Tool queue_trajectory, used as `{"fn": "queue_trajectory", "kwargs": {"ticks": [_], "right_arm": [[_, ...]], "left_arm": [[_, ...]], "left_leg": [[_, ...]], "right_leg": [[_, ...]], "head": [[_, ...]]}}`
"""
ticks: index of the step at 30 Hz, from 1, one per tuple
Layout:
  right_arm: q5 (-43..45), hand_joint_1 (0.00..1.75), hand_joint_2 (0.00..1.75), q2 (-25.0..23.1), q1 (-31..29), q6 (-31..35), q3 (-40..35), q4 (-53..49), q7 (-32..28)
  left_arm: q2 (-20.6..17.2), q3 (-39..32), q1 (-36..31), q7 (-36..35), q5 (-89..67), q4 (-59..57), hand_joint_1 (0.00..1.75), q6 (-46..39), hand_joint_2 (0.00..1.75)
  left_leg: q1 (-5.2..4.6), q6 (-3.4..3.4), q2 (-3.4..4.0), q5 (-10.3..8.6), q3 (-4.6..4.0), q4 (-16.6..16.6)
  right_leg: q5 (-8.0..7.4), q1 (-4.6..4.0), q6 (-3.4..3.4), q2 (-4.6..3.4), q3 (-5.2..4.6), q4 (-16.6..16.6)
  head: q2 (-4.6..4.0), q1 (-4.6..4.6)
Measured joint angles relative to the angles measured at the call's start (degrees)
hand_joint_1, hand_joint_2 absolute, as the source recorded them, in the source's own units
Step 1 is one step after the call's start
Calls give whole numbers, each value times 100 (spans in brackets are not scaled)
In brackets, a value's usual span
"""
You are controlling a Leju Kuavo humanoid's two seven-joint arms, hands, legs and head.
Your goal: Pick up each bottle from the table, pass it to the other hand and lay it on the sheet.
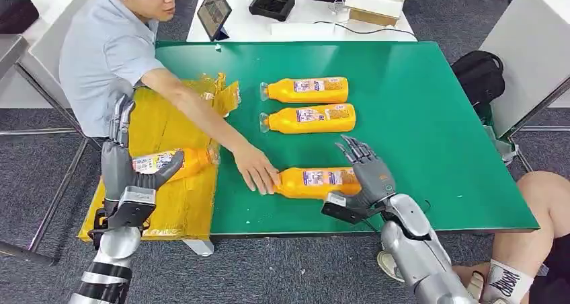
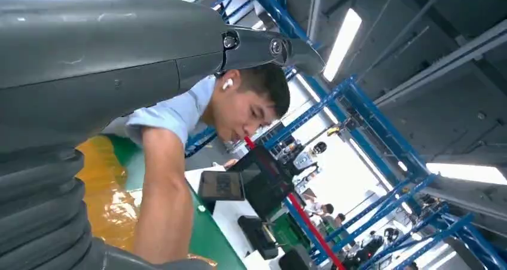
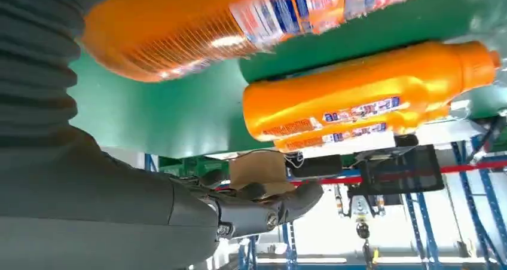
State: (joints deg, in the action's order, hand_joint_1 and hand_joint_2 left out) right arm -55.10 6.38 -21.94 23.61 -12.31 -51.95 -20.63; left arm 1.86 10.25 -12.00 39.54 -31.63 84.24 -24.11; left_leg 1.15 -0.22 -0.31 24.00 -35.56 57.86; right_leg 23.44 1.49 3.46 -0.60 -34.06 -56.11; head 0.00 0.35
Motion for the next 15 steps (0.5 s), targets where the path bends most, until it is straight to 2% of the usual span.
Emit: {"fn": "queue_trajectory", "kwargs": {"ticks": [8,15], "right_arm": [[-26,0,175,7,-125,-6,0,286,19],[151,0,175,-37,-409,-510,-2,815,89]], "left_arm": [[0,4,0,-7,20,0,0,15,175],[-4,4,0,-9,120,-20,0,188,175]], "left_leg": [[-1,0,-2,0,-1,0],[-1,0,-1,0,-1,0]], "right_leg": [[0,1,0,0,0,0],[0,0,0,0,0,0]], "head": [[0,4],[0,2]]}}
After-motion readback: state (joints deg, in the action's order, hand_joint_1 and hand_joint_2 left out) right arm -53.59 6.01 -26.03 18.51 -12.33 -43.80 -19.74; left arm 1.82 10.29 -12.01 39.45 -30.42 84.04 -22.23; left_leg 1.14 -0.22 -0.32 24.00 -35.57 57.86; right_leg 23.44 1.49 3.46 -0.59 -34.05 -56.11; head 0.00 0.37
